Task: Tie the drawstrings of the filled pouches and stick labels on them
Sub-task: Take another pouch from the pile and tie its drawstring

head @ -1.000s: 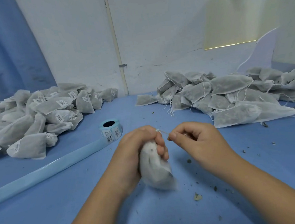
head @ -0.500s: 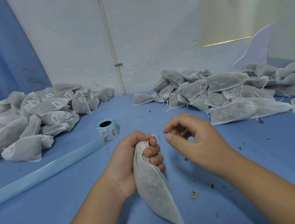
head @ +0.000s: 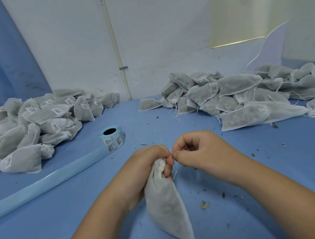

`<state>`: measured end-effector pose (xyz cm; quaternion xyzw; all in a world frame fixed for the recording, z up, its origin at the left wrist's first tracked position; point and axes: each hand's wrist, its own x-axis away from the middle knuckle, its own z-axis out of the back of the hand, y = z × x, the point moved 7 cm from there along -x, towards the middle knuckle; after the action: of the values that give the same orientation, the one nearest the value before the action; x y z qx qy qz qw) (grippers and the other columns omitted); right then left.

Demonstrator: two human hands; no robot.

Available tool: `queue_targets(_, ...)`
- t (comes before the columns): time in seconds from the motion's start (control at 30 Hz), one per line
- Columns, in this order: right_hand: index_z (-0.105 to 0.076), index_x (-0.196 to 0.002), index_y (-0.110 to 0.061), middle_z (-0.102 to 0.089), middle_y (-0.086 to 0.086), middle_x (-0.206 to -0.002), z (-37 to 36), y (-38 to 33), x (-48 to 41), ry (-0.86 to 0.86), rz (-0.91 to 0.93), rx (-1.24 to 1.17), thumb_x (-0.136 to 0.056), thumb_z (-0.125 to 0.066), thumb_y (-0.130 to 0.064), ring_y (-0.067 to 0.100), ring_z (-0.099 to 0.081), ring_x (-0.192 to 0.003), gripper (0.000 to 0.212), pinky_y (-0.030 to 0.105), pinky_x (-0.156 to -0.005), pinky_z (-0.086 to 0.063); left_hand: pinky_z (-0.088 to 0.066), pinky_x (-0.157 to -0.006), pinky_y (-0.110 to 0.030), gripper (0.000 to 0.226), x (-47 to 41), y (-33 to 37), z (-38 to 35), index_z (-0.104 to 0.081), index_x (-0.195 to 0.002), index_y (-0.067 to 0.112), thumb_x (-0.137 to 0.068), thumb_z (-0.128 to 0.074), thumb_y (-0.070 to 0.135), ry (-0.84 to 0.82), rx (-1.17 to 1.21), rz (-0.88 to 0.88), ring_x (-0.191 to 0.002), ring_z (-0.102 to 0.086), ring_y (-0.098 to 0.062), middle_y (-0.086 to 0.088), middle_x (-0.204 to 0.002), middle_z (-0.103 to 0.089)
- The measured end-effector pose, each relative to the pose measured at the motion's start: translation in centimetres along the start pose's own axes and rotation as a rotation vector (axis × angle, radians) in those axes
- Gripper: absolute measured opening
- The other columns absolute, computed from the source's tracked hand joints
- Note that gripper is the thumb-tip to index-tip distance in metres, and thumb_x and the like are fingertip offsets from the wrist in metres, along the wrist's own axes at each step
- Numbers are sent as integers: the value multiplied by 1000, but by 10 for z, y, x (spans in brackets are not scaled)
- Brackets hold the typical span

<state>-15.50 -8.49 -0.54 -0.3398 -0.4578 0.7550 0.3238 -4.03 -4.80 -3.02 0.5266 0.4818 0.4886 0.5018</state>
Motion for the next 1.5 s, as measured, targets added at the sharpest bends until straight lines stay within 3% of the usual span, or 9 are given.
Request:
queue_targets(0.23, -66, -67, -19, -50, -8, -58, -2, 4, 0, -36, -37, 42, -77, -62, -11, 5, -40, -53, 13, 17, -51, -35, -42, -54, -28, 23, 3, 0, -2, -57, -55, 14, -74, -54, 25, -22, -78, 25, -50, -47, -17, -4, -53, -48)
queue_targets(0.47, -66, -67, -22, -52, -4, -62, -5, 5, 2, -116, -23, 32, -78, -62, -14, 11, -44, -61, 14, 27, -59, -36, -45, -64, -32, 21, 5, 0, 0, -61, -56, 13, -74, -55, 23, -41, -74, 72, -50, -51, -17, -4, -54, -52)
queue_targets(0.73, -67, -67, -21, -58, 2, -68, -4, 4, 1, -142, -7, 20, -67, -62, -25, 14, -46, -66, 6, 31, -64, -37, -43, -62, -33, 14, 6, 6, 0, -64, -59, 14, -68, -57, 23, 74, -143, 4, -48, -52, -21, -6, -55, -50)
queue_targets(0.87, -67, -64, -25, -57, -4, -62, 2, 4, 0, -147, 18, 40, -79, -60, -8, 14, -48, -65, 23, 33, -67, -38, -43, -61, -35, 11, 8, 11, -5, -64, -61, 15, -64, -57, 24, 115, -169, -28, -45, -51, -22, -8, -59, -46)
queue_targets(1.0, -66, -66, -22, -58, -2, -63, 3, 3, 0, -175, 24, 31, -79, -58, -7, 10, -51, -63, 22, 34, -68, -40, -42, -62, -38, 9, 9, 13, -8, -62, -61, 15, -62, -60, 23, 136, -156, -42, -41, -49, -23, -8, -53, -44)
queue_targets(1.23, -66, -73, -14, -56, -6, -58, 4, 9, -2, -186, 19, 67, -75, -59, -13, 9, -46, -59, 8, 28, -61, -38, -54, -59, -32, 11, 9, 13, -7, -66, -61, 13, -64, -65, 23, 186, -193, -58, -49, -63, -28, -17, -50, -57)
queue_targets(1.37, -66, -74, -15, -56, -5, -59, 6, 12, -3, -172, 16, 66, -71, -58, -18, 12, -46, -62, 9, 33, -64, -38, -55, -55, -29, 16, 8, 13, -6, -65, -63, 6, -75, -69, 16, 225, -184, -81, -52, -65, -29, -17, -53, -59)
queue_targets(1.5, -67, -72, -17, -57, -6, -58, 6, 11, -4, -173, 23, 56, -69, -58, -20, 12, -47, -62, 10, 34, -65, -39, -52, -51, -25, 21, 10, 16, -5, -61, -63, 3, -71, -73, 18, 278, -213, -113, -54, -68, -27, -15, -56, -60)
